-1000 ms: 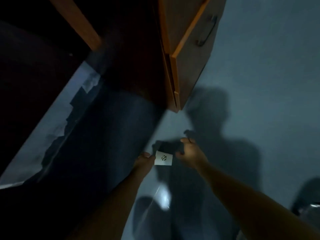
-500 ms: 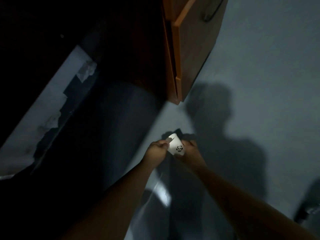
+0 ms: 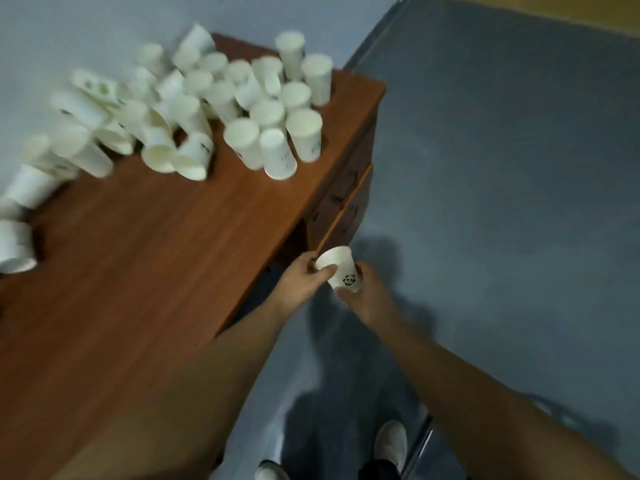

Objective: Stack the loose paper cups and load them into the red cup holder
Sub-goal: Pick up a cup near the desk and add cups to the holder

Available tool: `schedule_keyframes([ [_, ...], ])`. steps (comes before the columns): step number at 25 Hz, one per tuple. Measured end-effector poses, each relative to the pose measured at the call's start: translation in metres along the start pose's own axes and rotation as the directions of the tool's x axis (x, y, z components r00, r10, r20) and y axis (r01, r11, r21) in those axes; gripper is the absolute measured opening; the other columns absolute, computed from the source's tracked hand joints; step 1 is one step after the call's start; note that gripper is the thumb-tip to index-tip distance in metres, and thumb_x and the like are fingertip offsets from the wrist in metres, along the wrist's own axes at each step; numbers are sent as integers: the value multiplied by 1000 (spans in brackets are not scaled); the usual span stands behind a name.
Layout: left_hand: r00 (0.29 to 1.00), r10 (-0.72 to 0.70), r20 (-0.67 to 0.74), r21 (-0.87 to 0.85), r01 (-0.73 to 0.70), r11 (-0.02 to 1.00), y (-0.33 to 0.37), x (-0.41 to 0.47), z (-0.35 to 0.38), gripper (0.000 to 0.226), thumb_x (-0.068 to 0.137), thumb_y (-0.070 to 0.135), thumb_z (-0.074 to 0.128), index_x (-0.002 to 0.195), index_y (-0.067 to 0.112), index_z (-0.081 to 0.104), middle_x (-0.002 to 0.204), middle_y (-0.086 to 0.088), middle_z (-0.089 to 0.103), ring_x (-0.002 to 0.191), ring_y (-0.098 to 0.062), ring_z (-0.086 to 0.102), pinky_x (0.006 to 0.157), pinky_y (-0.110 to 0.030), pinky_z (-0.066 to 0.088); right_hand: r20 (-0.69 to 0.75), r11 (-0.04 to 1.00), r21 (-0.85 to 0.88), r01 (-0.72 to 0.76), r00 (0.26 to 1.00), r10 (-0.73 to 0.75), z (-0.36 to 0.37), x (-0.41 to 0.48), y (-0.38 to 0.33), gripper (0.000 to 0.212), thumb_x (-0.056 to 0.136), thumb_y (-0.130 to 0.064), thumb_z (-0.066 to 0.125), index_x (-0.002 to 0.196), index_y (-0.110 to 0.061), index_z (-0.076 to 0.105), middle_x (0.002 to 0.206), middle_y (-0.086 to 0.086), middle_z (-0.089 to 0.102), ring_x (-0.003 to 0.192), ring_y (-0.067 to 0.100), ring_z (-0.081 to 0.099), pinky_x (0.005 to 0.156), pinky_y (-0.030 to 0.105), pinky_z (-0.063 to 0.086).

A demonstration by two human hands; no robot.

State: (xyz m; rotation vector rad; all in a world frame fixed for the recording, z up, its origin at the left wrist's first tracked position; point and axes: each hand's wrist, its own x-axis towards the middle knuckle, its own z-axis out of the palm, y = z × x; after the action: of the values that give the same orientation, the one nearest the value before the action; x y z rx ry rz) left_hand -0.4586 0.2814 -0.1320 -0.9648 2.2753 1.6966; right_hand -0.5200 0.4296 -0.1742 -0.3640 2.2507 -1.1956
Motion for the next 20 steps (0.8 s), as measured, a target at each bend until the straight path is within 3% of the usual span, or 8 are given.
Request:
schedule_keyframes([
  [2, 995, 78, -56, -42, -81, 996, 69, -33, -44, 24, 86, 45, 71, 101, 29, 63, 99, 7, 66, 95, -15, 64, 96, -41, 52, 2, 997, 32, 71, 997, -71, -37, -20, -82, 56, 77, -30, 76, 125, -13, 53, 115, 1, 60, 98, 15, 60, 74, 24, 46],
  [6, 965, 145, -220, -116, -174, 978, 151, -90, -122, 42, 82, 50, 72, 110, 21, 61, 110, 0, 67, 105, -18, 65, 95, -38, 53, 18, 967, 93, 236, 971, -239, -61, -43, -210, 43, 76, -29, 78, 110, -25, 52, 102, -8, 62, 90, 9, 61, 72, 21, 49],
  [8, 931, 174, -322, -152, -232, 961, 165, -115, -162, 45, 80, 49, 75, 111, 20, 59, 112, -2, 68, 106, -18, 65, 95, -39, 54, 82, 944, 134, 303, 945, -315, -49, -50, -255, 46, 74, -33, 78, 113, -29, 53, 104, -9, 64, 97, 13, 65, 84, 34, 55],
  [10, 899, 162, -406, -193, -258, 947, 161, -139, -200, 47, 80, 47, 76, 114, 22, 57, 114, -1, 68, 108, -17, 65, 95, -38, 54, 181, 924, 140, 356, 908, -378, -27, -56, -295, 46, 75, -37, 75, 115, -34, 52, 103, -17, 62, 100, 11, 65, 88, 37, 54],
  [14, 844, 145, -517, -208, -288, 935, 130, -177, -263, 52, 75, 56, 76, 117, 27, 62, 115, 7, 69, 110, -13, 64, 98, -42, 53, 346, 907, 112, 407, 839, -420, 23, -70, -348, 41, 86, -34, 71, 121, -29, 50, 105, -20, 56, 92, 0, 59, 76, 20, 47],
  [18, 796, 118, -594, -222, -304, 926, 91, -190, -321, 55, 71, 61, 75, 116, 30, 64, 115, 10, 70, 111, -12, 64, 100, -47, 51, 425, 894, 57, 445, 799, -425, 82, -65, -383, 47, 86, -38, 69, 128, -22, 55, 122, -8, 60, 101, 7, 62, 92, 31, 51],
  [20, 775, 89, -626, -230, -292, 928, 74, -191, -345, 58, 69, 62, 75, 116, 29, 62, 116, 10, 69, 111, -11, 64, 99, -45, 52, 440, 895, 12, 446, 801, -406, 103, -55, -398, 49, 88, -40, 67, 131, -20, 54, 126, -7, 59, 103, 7, 61, 94, 30, 49],
])
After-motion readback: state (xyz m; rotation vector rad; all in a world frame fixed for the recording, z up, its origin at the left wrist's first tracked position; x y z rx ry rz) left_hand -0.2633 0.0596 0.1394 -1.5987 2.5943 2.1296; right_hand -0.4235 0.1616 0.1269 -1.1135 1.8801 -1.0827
